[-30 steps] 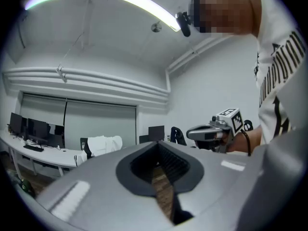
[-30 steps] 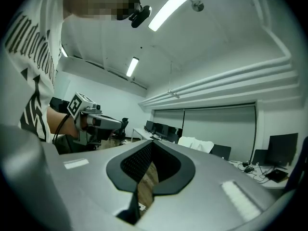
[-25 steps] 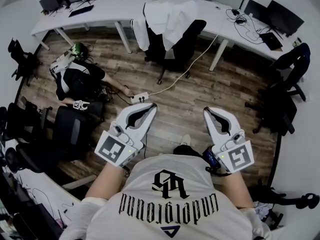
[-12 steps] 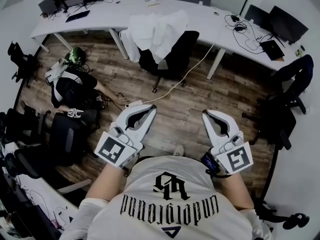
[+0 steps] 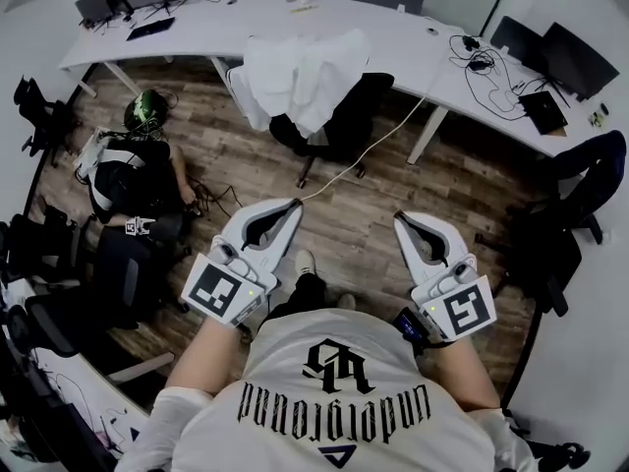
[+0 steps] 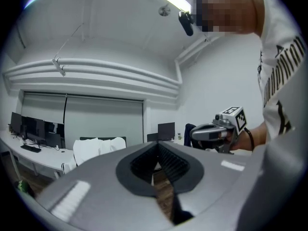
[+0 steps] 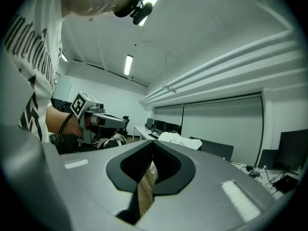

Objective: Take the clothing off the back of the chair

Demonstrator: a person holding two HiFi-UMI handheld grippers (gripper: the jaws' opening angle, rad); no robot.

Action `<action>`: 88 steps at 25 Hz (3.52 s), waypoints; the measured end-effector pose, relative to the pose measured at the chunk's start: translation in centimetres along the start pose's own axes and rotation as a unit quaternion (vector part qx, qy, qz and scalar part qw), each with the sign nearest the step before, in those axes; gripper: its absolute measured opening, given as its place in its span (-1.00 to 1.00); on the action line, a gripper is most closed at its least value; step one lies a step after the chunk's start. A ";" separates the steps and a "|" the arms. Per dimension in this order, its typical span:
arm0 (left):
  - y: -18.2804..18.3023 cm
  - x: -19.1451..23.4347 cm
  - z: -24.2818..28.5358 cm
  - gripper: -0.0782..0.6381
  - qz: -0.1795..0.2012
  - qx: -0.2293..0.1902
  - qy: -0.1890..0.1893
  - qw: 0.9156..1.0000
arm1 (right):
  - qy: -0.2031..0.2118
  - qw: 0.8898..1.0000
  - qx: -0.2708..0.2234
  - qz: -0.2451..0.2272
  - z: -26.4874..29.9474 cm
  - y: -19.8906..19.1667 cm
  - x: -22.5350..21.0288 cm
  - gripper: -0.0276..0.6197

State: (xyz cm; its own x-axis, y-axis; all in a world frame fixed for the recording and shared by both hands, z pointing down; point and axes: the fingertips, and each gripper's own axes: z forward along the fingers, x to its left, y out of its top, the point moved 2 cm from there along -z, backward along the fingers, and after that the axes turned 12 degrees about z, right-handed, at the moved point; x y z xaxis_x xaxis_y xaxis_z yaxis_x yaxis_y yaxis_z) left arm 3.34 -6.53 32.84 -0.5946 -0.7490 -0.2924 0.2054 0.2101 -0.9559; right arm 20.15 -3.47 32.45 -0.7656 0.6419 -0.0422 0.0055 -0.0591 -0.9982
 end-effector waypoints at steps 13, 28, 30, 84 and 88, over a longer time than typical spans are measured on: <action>-3.1 13.3 4.7 -0.64 -0.005 -0.004 0.005 1.000 | -0.009 1.000 0.004 -0.018 12.9 1.8 -4.6 -0.89; -7.5 23.5 7.5 -0.63 -0.016 0.005 -0.021 1.000 | -0.045 0.999 0.016 -0.006 22.8 1.2 -8.2 -0.77; -8.0 24.1 8.3 -0.63 -0.019 0.007 -0.019 1.000 | -0.047 0.999 0.017 -0.002 23.5 1.1 -9.5 -0.76; -14.4 29.1 10.8 -0.60 -0.047 0.071 0.035 0.996 | -0.033 0.997 0.067 0.035 29.8 -2.8 -15.9 -0.85; -13.3 28.1 8.4 -0.60 -0.041 0.058 0.026 0.997 | -0.044 0.997 0.060 0.028 28.1 -2.2 -13.0 -0.85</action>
State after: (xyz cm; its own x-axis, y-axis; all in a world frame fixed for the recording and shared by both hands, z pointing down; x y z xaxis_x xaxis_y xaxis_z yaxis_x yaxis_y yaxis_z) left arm -9.50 -35.63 37.55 -0.6522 -0.7263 -0.2172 0.2408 0.0733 -0.9678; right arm 12.04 -33.14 36.35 -0.8192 0.5667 -0.0883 -0.0241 -0.1878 -0.9819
